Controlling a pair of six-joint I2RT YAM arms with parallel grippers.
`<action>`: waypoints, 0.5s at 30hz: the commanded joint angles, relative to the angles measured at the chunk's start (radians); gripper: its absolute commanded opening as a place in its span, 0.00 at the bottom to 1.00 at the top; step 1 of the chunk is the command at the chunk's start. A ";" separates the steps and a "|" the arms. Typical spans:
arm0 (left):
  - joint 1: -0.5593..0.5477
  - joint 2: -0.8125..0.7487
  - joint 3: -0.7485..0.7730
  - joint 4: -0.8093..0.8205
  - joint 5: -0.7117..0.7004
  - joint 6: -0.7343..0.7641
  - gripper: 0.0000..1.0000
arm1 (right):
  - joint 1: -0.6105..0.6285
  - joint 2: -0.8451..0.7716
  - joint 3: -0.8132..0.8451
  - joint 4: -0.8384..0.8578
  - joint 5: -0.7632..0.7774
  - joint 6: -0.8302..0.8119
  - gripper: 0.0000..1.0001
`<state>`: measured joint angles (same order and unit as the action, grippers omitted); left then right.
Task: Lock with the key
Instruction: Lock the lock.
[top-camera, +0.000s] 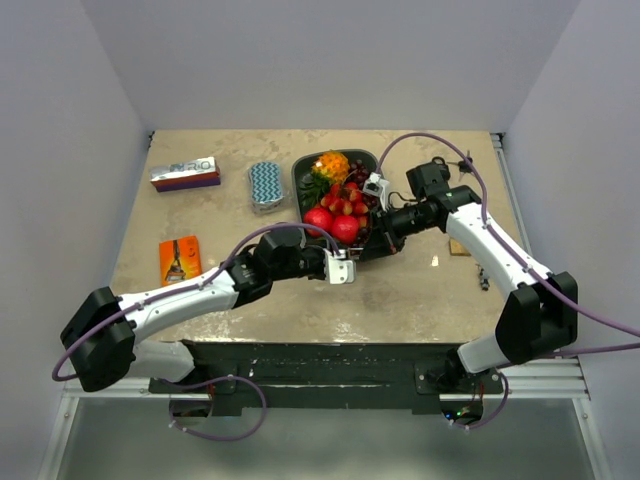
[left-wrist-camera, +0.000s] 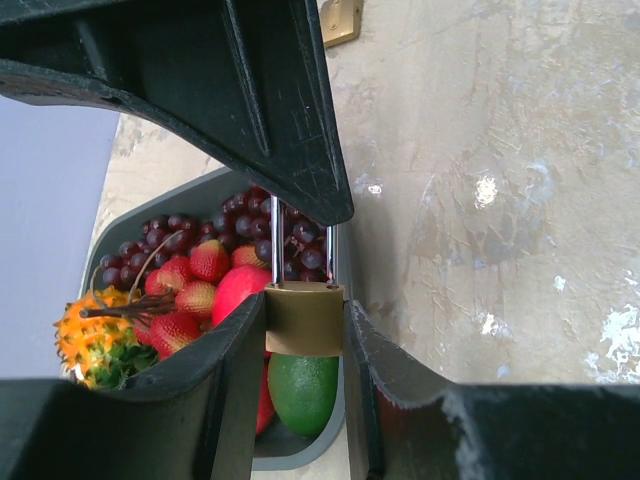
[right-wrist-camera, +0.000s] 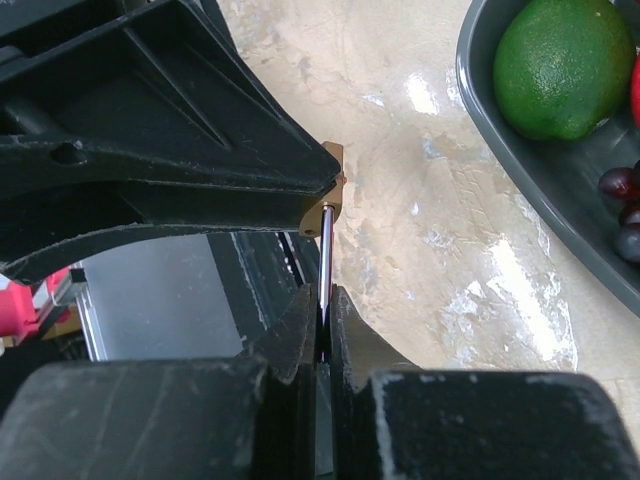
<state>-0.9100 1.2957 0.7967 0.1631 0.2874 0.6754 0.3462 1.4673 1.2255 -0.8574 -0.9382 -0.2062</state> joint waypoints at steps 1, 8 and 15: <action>-0.017 -0.004 0.004 0.167 -0.040 0.018 0.00 | 0.039 -0.005 0.022 0.041 -0.258 0.082 0.00; -0.030 0.008 0.006 0.174 -0.062 0.030 0.00 | 0.037 0.002 0.012 0.086 -0.289 0.143 0.00; -0.043 0.027 0.007 0.176 -0.096 0.065 0.00 | 0.037 0.011 0.028 0.026 -0.278 0.098 0.00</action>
<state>-0.9314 1.2980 0.7925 0.1745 0.1959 0.7002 0.3408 1.4860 1.2221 -0.7971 -0.9634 -0.1219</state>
